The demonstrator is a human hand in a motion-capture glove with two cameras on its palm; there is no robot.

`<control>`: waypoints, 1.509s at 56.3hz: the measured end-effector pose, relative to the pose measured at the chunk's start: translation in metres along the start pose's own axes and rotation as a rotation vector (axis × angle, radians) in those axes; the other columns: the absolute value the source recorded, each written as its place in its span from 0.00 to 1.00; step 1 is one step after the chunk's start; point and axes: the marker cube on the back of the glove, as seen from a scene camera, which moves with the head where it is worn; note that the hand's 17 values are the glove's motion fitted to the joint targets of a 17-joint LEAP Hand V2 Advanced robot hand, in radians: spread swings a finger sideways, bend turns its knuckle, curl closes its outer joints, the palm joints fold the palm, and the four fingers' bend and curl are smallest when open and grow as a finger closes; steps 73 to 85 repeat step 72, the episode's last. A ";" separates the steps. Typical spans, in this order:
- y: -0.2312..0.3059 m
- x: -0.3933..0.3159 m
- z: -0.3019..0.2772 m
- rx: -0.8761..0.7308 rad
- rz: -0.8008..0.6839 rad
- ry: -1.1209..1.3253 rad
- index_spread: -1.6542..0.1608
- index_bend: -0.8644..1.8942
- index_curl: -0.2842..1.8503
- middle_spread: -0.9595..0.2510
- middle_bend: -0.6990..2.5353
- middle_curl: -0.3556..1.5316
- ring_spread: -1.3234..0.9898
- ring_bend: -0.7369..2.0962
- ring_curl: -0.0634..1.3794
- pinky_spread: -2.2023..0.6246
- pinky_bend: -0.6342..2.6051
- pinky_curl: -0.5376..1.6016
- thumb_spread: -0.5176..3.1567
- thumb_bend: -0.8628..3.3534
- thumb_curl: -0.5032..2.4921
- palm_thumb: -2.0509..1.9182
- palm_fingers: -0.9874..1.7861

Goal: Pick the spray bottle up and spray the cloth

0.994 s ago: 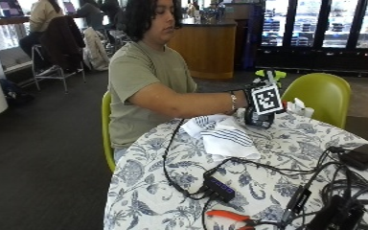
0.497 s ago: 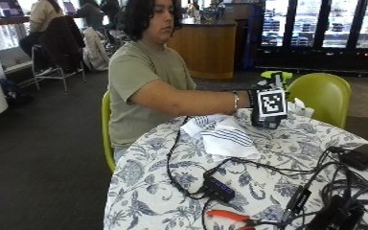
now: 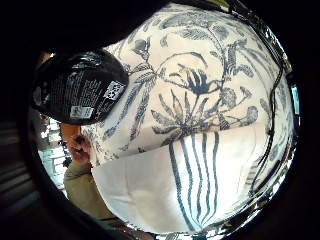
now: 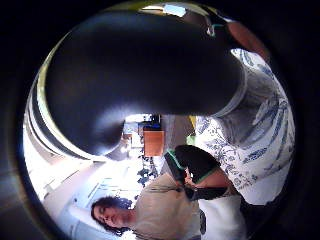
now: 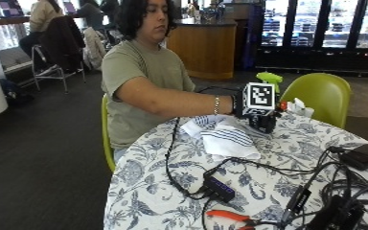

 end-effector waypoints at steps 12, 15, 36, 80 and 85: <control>-0.006 0.007 0.015 -0.035 0.044 -0.049 0.70 0.42 0.34 0.79 0.27 0.38 0.55 0.34 0.27 0.86 0.24 0.36 0.40 0.20 0.32 0.65 0.50; -0.003 0.007 0.012 -0.038 0.054 -0.011 0.70 0.42 0.34 0.80 0.27 0.38 0.55 0.34 0.27 0.86 0.24 0.36 0.40 0.20 0.31 0.65 0.50; 0.104 -0.011 -0.039 -0.079 -0.015 0.793 0.68 0.39 0.32 0.78 0.27 0.35 0.55 0.34 0.27 0.85 0.25 0.37 0.40 0.20 0.29 0.63 0.45; 0.262 -0.038 -0.017 -0.072 -0.251 0.752 0.67 0.38 0.31 0.77 0.27 0.35 0.54 0.34 0.26 0.85 0.25 0.38 0.41 0.20 0.28 0.62 0.46; 0.262 -0.038 -0.017 -0.072 -0.251 0.752 0.67 0.38 0.31 0.77 0.27 0.35 0.54 0.34 0.26 0.85 0.25 0.38 0.41 0.20 0.28 0.62 0.46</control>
